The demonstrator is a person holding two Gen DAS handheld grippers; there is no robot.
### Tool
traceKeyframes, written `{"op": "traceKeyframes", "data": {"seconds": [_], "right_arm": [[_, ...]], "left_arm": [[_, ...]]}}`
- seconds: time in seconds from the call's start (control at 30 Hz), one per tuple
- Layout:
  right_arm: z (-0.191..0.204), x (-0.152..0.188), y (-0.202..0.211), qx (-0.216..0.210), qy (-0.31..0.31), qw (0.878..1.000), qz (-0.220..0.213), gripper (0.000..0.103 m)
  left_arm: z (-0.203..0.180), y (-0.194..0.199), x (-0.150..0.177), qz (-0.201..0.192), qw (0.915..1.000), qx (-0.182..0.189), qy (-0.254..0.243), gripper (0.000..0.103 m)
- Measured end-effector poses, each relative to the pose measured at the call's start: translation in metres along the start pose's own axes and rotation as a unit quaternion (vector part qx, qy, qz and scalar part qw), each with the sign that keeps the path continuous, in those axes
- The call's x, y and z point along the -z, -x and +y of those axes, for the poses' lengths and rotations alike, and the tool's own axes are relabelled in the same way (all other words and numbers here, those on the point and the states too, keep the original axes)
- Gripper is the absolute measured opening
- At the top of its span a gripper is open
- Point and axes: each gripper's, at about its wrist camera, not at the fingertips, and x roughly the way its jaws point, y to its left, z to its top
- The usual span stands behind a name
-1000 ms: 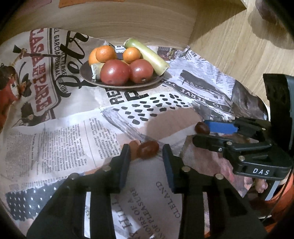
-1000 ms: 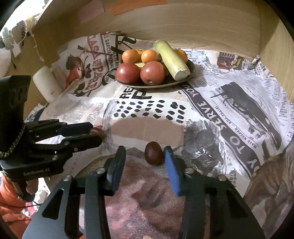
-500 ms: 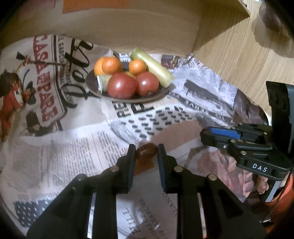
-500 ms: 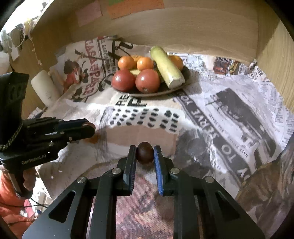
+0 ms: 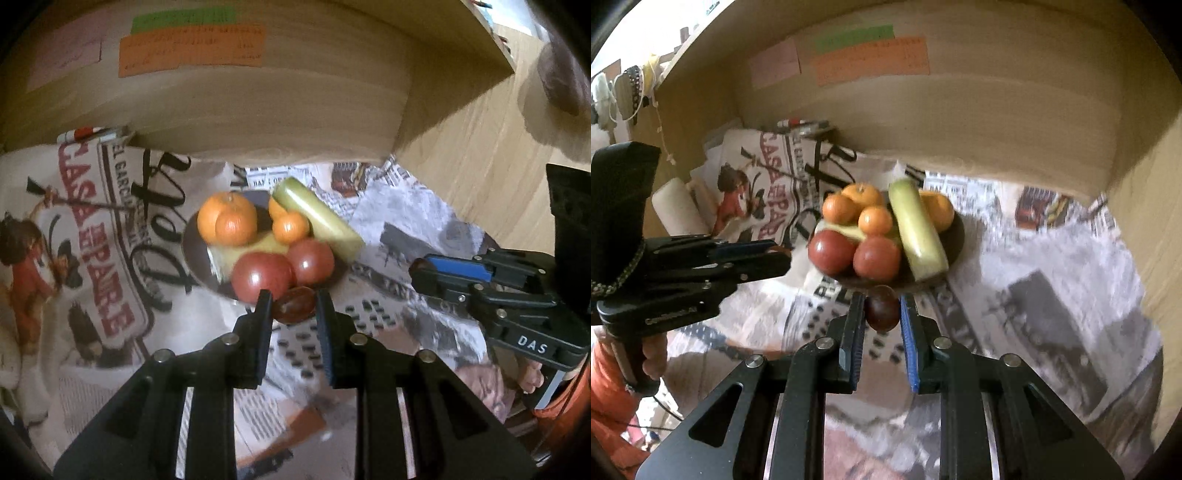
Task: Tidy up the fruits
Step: 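Lower the left tool's dark fruit onto the plate while the right tool releases its fruit there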
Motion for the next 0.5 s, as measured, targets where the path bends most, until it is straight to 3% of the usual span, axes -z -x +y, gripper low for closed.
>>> {"op": "traceKeyframes", "data": {"seconds": [0.5], "right_arm": [[0.012,-0.046,-0.057,-0.030,0.047,0.998,0.024,0.018]], "left_arm": [[0.020,-0.043,-0.035,0.014,0.9999,-0.003,0.006,0.023]]}}
